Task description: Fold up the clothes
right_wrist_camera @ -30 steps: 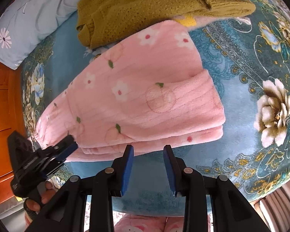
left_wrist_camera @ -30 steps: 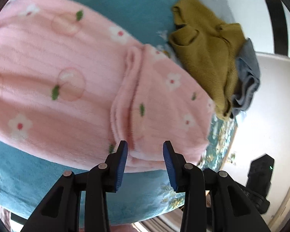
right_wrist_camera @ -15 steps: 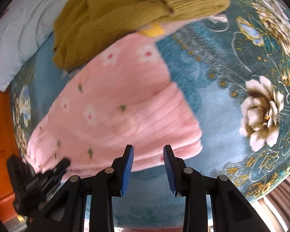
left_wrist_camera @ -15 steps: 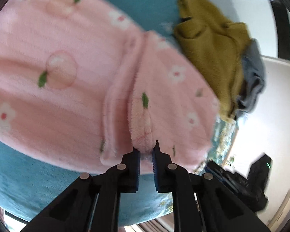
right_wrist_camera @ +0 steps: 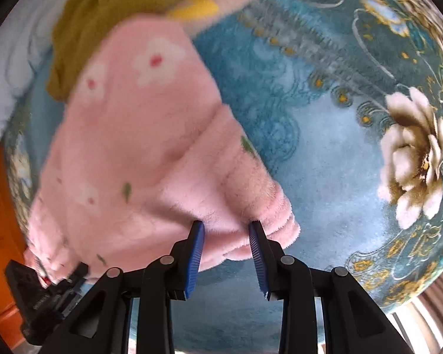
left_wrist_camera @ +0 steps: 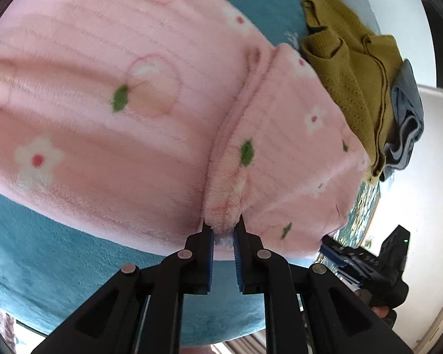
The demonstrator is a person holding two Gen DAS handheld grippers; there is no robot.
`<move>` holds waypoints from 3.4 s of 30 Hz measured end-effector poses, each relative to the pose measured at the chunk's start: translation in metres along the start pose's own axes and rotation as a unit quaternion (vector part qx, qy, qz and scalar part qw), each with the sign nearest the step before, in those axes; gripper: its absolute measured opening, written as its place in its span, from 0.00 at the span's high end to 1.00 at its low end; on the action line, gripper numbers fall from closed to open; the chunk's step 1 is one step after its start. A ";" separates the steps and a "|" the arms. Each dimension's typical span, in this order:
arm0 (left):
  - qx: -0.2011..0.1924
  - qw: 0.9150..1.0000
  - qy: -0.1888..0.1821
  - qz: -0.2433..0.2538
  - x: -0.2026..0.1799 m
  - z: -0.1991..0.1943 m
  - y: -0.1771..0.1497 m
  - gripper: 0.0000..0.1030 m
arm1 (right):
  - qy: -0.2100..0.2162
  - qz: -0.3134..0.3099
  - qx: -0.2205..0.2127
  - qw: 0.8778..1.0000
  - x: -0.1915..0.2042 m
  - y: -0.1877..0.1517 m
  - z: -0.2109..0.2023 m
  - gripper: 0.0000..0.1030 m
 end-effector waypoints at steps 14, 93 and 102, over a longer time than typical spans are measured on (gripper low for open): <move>-0.045 0.997 -0.001 0.067 -0.063 -0.023 0.063 0.79 | 0.083 0.247 0.006 0.965 -0.088 0.004 0.008 0.66; -0.243 0.903 0.009 -0.354 0.290 -0.149 0.050 0.45 | -0.031 -0.188 0.047 0.981 0.227 -0.056 -0.044 0.49; -0.270 0.898 -0.001 -0.348 0.294 -0.148 0.070 0.66 | -0.027 -0.162 0.033 0.986 0.207 -0.051 -0.057 0.49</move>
Point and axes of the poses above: each gripper's, at about its wrist camera, not at the fingertips, and z roughly the way its jaws point, x to its left, y to its top, the point moved 1 cm from there along z, roughly the way its jaws point, and after that the axes turned 9 degrees about -x, right-handed, at the moved point
